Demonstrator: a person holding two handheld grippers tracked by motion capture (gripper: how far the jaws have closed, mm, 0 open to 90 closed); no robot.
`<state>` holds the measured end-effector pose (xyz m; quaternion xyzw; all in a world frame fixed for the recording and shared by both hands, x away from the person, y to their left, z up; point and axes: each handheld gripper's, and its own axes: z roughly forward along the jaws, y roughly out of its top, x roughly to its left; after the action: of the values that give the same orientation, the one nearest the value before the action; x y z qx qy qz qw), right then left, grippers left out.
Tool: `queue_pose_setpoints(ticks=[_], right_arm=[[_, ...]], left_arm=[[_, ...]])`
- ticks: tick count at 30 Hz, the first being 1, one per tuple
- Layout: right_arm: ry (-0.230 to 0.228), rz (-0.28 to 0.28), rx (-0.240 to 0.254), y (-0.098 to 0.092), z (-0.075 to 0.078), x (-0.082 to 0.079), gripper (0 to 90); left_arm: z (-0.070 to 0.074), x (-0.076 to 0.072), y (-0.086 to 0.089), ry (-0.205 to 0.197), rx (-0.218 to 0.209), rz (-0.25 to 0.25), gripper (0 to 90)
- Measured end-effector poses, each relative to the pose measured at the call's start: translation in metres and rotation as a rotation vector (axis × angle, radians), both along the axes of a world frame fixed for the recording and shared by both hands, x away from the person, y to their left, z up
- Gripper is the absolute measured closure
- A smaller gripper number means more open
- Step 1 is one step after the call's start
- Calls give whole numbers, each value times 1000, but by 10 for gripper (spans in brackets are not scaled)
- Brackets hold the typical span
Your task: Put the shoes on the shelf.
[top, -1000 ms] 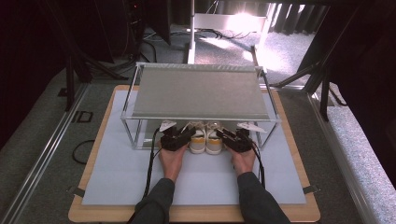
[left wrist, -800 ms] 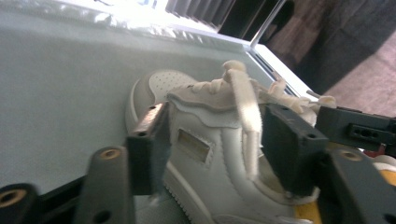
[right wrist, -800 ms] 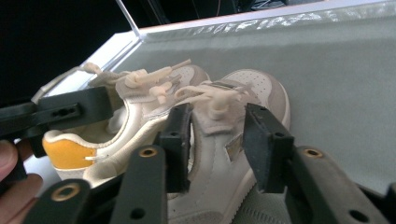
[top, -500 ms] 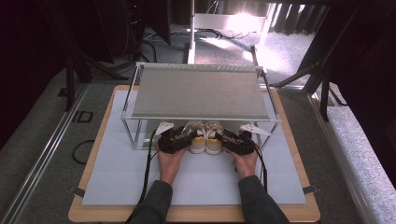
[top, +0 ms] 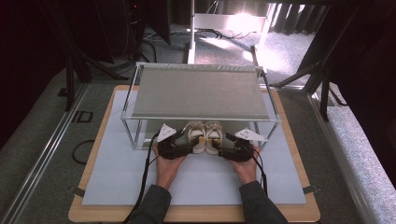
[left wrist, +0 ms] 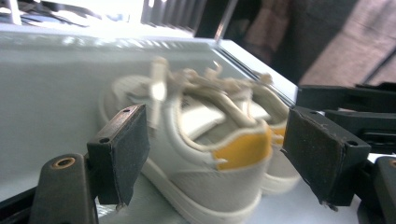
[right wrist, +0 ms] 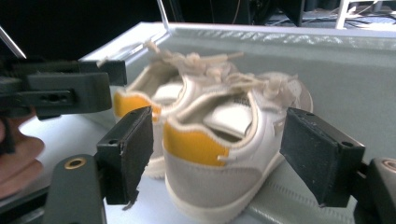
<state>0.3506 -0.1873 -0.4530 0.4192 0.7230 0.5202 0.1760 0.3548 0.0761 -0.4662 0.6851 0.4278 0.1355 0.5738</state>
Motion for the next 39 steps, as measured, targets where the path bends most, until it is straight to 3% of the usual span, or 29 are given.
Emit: queue_pose_setpoints(ticks=[9, 18, 39], right_arm=[[37, -3, -43, 0, -10, 1, 228], [70, 3, -78, 4, -17, 2, 229], [88, 22, -67, 7, -22, 5, 278]], left_arm=[[-4, -1, -8, 9, 68, -13, 201], [-8, 3, -14, 55, 121, -28, 197], [-10, 13, -19, 141, 202, -36, 186]])
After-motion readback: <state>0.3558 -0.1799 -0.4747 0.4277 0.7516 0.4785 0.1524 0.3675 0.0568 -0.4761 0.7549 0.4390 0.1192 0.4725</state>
